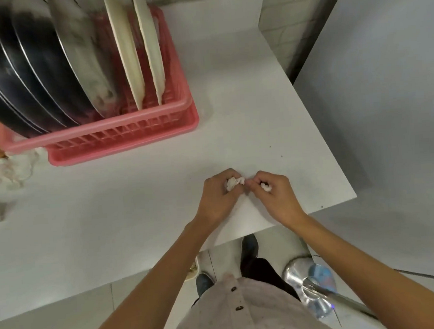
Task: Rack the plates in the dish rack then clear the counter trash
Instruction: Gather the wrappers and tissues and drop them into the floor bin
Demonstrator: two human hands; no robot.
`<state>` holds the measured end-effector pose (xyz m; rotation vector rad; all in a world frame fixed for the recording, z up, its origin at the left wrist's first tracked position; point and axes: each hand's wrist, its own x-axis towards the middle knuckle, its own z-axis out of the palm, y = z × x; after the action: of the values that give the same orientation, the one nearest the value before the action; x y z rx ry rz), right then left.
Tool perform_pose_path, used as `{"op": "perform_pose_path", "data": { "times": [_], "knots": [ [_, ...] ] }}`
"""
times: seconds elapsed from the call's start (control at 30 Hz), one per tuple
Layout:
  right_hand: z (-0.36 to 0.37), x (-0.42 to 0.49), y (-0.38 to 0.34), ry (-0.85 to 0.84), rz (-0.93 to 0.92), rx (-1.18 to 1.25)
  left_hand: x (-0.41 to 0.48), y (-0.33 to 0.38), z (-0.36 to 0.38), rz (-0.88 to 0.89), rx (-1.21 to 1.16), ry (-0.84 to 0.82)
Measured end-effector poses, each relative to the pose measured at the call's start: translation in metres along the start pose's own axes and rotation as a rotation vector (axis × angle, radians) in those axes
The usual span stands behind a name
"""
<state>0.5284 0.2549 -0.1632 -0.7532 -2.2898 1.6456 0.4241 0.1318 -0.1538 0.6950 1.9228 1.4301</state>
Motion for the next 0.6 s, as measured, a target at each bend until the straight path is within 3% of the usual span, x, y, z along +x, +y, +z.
{"op": "perform_pose_path", "data": {
  "times": [0.17, 0.6],
  "knots": [
    [0.040, -0.040, -0.027, 0.061, -0.032, -0.047, -0.050, -0.011, -0.035, -0.032, -0.020, 0.015],
    [0.123, -0.153, -0.043, -0.025, -0.034, -0.059, -0.197, -0.040, -0.086, -0.106, -0.026, 0.090]
  ]
}}
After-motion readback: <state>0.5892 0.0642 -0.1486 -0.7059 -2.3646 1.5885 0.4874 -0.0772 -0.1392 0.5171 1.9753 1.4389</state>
